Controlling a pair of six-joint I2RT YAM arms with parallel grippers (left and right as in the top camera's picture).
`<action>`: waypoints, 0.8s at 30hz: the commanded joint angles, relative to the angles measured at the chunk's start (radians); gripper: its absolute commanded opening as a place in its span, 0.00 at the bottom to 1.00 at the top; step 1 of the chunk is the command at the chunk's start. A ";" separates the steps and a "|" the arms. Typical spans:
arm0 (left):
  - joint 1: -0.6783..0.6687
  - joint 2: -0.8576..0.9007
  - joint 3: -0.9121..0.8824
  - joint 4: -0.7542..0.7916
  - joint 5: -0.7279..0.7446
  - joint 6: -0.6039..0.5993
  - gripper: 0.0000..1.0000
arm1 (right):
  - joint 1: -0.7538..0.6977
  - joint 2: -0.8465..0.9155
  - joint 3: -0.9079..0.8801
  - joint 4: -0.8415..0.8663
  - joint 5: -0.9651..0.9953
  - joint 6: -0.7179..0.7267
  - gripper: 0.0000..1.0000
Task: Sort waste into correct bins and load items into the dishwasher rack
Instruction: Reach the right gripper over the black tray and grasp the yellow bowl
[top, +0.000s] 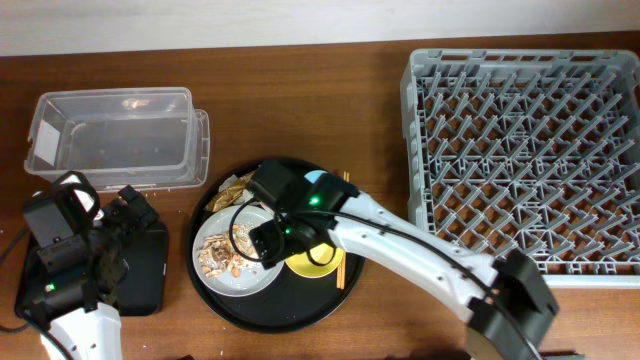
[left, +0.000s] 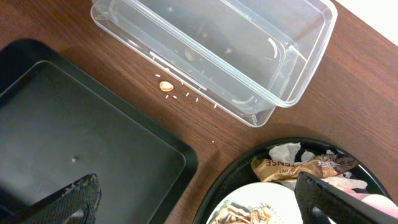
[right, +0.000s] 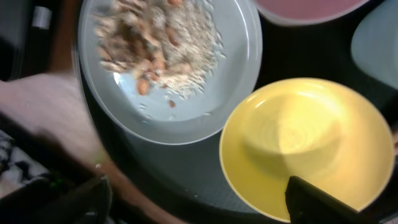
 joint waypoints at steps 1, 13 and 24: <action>0.004 0.003 0.014 0.002 -0.007 -0.010 0.99 | 0.018 0.057 0.018 -0.005 0.090 0.131 0.73; 0.004 0.003 0.014 0.002 -0.007 -0.010 0.99 | 0.145 0.164 0.016 -0.003 0.403 0.309 0.49; 0.004 0.003 0.014 0.002 -0.007 -0.010 0.99 | 0.149 0.218 0.016 0.047 0.407 0.308 0.38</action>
